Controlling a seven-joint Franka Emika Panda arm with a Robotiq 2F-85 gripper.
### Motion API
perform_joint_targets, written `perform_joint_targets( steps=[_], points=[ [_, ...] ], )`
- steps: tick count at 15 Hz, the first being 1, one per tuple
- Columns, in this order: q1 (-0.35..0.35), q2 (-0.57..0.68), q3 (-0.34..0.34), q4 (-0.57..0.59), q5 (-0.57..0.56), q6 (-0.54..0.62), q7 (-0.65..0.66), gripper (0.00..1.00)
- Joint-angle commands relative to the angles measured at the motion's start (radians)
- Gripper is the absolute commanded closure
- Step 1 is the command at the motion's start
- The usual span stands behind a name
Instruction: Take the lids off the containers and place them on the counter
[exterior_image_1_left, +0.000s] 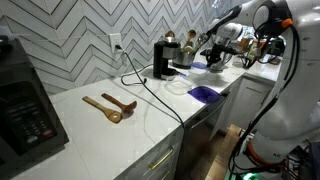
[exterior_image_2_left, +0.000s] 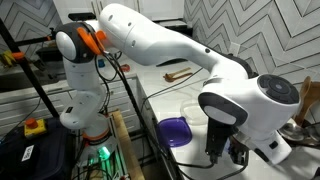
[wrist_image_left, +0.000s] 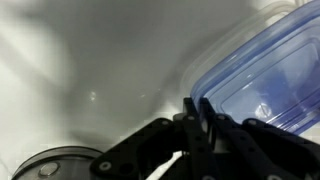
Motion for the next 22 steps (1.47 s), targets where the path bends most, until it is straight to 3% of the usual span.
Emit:
perform_joint_targets(
  steps=[1,12,16,22],
  points=[
    [0.0,-0.072,-0.007,-0.053,-0.07,-0.024,-0.001,0.98],
    [-0.029,-0.241,-0.117,-0.247,-0.337,-0.002,0.014,0.98],
    [-0.044,-0.211,-0.14,-0.271,-0.36,0.036,0.027,0.98],
    [-0.034,-0.133,-0.121,-0.303,-0.319,0.154,0.032,0.98]
  ],
)
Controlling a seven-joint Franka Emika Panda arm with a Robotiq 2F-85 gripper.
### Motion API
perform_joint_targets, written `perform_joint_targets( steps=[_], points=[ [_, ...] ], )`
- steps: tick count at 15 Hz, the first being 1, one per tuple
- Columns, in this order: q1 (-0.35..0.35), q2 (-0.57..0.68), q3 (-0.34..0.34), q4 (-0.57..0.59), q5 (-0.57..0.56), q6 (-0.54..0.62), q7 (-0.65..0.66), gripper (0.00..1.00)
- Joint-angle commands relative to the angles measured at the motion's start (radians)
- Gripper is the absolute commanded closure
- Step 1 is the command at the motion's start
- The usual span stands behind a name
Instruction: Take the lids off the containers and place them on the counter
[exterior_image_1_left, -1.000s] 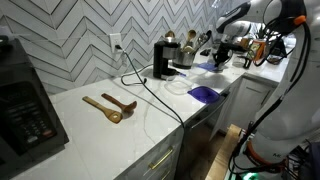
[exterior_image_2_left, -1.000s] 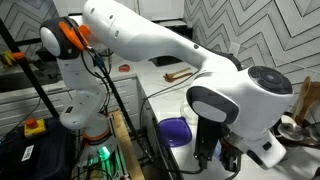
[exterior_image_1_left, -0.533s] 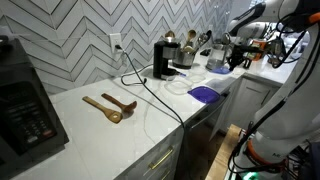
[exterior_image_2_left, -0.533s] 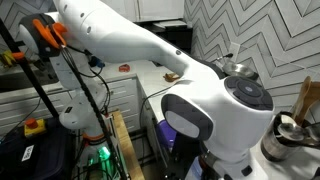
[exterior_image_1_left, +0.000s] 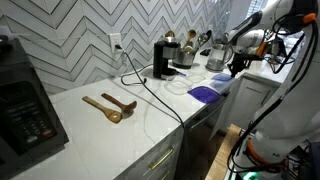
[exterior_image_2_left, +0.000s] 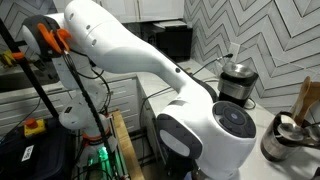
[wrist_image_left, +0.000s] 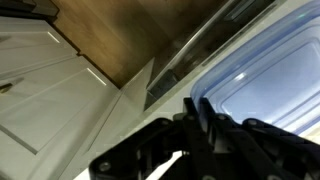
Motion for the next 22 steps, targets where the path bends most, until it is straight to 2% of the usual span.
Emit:
perform_joint_targets(
  steps=[1,8,9,10,12,17,20,22],
  points=[
    [0.004,0.048,0.014,-0.019,0.011,0.082,0.022,0.98],
    [0.003,0.102,0.049,-0.019,0.047,0.145,0.03,0.98],
    [0.003,0.105,0.052,-0.02,0.048,0.147,0.032,0.88],
    [0.005,0.103,0.053,-0.021,0.046,0.147,0.04,0.65],
    [0.012,0.072,0.057,-0.029,0.038,0.139,0.051,0.62],
    [0.063,-0.081,0.063,-0.055,-0.063,0.096,0.115,0.25],
    [0.097,-0.183,0.09,-0.06,-0.144,0.031,0.144,0.03],
    [0.118,-0.245,0.119,-0.057,-0.188,-0.026,0.16,0.0]
  ],
)
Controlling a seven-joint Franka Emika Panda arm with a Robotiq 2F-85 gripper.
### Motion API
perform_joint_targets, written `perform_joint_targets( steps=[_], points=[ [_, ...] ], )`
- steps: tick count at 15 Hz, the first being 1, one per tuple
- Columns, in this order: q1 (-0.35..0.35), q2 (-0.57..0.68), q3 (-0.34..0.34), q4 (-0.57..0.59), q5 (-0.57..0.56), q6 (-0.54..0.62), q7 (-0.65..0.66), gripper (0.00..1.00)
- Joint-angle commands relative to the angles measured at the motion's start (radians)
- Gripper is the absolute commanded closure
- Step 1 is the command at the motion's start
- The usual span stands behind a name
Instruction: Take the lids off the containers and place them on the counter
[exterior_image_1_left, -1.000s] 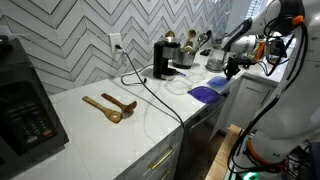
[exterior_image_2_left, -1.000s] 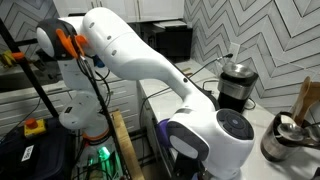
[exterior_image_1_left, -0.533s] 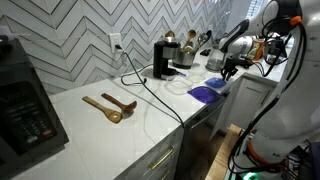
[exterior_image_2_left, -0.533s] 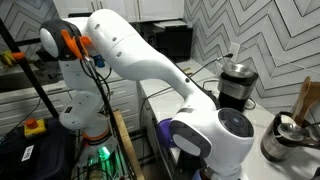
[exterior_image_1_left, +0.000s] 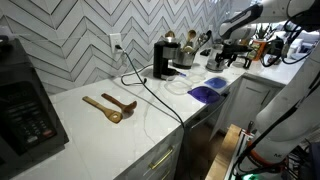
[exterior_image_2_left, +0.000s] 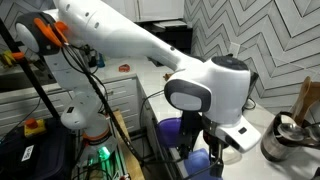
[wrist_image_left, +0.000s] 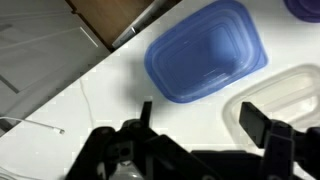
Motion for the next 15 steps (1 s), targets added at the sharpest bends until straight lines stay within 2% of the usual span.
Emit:
perform_joint_targets(
  steps=[1,8,9,15],
  points=[
    [0.042,-0.151,0.044,-0.047,-0.089,-0.096,0.034,0.0],
    [0.107,-0.277,0.114,-0.03,-0.068,-0.254,0.023,0.0],
    [0.105,-0.23,0.1,0.004,-0.069,-0.229,0.015,0.0],
    [0.111,-0.229,0.099,0.01,-0.068,-0.234,0.014,0.0]
  ],
)
